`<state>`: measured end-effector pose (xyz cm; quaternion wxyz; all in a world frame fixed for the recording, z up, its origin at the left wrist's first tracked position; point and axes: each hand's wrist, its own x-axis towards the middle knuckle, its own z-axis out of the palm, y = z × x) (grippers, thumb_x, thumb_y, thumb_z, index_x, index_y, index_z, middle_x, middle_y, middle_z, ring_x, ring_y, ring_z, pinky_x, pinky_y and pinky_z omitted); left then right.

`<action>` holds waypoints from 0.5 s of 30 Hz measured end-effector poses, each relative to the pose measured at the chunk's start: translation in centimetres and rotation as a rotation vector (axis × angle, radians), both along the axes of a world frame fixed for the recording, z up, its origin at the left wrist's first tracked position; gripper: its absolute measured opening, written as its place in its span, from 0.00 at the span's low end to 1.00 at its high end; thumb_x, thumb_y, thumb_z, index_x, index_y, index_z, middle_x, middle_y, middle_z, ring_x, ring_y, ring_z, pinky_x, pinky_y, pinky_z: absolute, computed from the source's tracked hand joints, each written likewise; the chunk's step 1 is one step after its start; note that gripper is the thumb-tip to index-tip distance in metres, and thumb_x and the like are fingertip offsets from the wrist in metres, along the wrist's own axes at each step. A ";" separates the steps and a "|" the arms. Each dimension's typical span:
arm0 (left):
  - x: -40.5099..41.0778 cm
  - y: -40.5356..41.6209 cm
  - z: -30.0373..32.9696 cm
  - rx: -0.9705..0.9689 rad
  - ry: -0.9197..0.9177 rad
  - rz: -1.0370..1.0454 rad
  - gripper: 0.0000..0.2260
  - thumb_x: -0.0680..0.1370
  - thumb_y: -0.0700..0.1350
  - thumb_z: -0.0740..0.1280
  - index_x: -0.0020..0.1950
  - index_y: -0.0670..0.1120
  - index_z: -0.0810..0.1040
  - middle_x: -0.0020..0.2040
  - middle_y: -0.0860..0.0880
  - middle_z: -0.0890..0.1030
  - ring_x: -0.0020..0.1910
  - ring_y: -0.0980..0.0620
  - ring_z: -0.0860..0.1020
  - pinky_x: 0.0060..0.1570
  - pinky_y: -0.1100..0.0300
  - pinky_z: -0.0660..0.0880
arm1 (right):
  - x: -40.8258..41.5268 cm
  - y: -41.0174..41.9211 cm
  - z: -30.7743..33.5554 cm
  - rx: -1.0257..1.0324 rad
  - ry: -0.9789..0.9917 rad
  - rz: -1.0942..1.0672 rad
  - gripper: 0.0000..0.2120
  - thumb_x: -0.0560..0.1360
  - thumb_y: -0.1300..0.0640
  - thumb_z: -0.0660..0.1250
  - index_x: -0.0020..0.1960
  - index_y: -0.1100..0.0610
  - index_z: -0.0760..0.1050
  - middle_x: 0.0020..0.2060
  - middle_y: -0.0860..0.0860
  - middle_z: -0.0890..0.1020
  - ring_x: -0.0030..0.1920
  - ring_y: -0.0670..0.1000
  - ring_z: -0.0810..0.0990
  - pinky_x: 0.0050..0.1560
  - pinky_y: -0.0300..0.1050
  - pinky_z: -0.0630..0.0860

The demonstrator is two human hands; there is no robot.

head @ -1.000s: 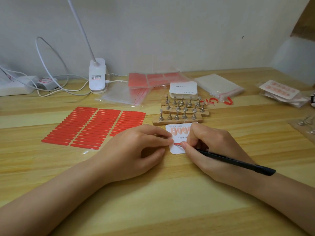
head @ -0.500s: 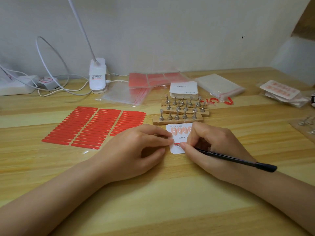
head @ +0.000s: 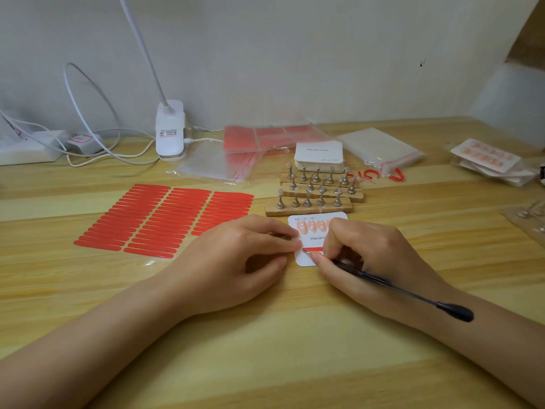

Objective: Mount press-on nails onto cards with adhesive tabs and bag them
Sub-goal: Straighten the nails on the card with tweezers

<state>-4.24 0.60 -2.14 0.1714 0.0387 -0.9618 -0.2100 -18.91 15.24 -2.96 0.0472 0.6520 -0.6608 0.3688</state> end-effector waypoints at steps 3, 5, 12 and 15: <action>0.0 0.0 0.0 0.002 0.000 0.000 0.14 0.74 0.46 0.63 0.58 0.49 0.81 0.58 0.55 0.79 0.57 0.59 0.76 0.54 0.58 0.75 | 0.0 0.0 0.0 0.004 -0.010 0.001 0.10 0.70 0.59 0.69 0.34 0.56 0.69 0.27 0.49 0.74 0.30 0.47 0.70 0.30 0.32 0.65; 0.0 0.0 0.0 0.003 -0.003 -0.001 0.14 0.75 0.47 0.63 0.58 0.49 0.81 0.58 0.56 0.79 0.57 0.59 0.76 0.54 0.58 0.74 | 0.0 0.0 0.1 0.007 -0.030 -0.002 0.10 0.69 0.59 0.69 0.34 0.55 0.69 0.27 0.48 0.74 0.30 0.46 0.70 0.31 0.30 0.65; 0.0 0.0 0.0 0.004 -0.002 0.005 0.14 0.74 0.46 0.62 0.58 0.50 0.81 0.58 0.56 0.79 0.57 0.60 0.76 0.54 0.58 0.74 | 0.1 -0.1 0.2 0.028 -0.017 -0.013 0.10 0.70 0.60 0.67 0.33 0.58 0.68 0.26 0.49 0.73 0.30 0.47 0.70 0.30 0.34 0.65; 0.0 0.1 0.0 0.005 0.000 0.010 0.14 0.74 0.46 0.62 0.58 0.50 0.81 0.58 0.56 0.79 0.57 0.60 0.76 0.53 0.58 0.75 | 0.3 -0.1 0.3 0.034 0.024 -0.010 0.10 0.70 0.61 0.67 0.34 0.59 0.68 0.26 0.49 0.72 0.31 0.49 0.69 0.30 0.36 0.65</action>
